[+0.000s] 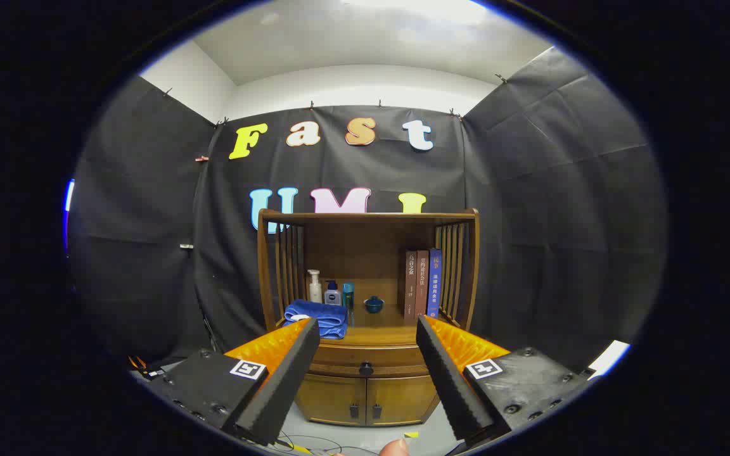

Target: Pull open the drawer, take out the items inside it, and place them on the countertop above the cabinet.

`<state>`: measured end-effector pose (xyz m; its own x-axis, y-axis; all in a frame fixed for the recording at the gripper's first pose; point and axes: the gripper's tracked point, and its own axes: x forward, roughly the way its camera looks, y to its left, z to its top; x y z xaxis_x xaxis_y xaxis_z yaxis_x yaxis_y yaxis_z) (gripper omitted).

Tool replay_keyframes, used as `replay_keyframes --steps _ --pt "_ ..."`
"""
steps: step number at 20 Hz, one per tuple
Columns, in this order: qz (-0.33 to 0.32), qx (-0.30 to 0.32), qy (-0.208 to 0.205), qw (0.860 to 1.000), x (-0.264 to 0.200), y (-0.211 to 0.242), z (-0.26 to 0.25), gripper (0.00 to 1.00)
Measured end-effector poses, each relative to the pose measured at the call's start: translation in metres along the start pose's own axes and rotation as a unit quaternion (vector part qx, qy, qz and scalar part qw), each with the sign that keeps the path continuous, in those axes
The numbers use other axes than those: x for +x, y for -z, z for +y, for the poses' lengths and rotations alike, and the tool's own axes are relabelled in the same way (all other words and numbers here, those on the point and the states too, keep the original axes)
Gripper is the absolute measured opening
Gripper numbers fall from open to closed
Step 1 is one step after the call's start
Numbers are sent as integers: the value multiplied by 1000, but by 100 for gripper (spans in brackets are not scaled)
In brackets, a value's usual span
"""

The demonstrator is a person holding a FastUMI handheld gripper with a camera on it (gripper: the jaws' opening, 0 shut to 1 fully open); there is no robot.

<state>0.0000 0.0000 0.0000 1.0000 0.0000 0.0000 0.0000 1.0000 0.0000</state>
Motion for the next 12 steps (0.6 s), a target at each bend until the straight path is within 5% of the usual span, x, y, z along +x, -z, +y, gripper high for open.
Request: replay_keyframes --steps 12 --pt "-8 0 3 1000 0 -6 -4 99"
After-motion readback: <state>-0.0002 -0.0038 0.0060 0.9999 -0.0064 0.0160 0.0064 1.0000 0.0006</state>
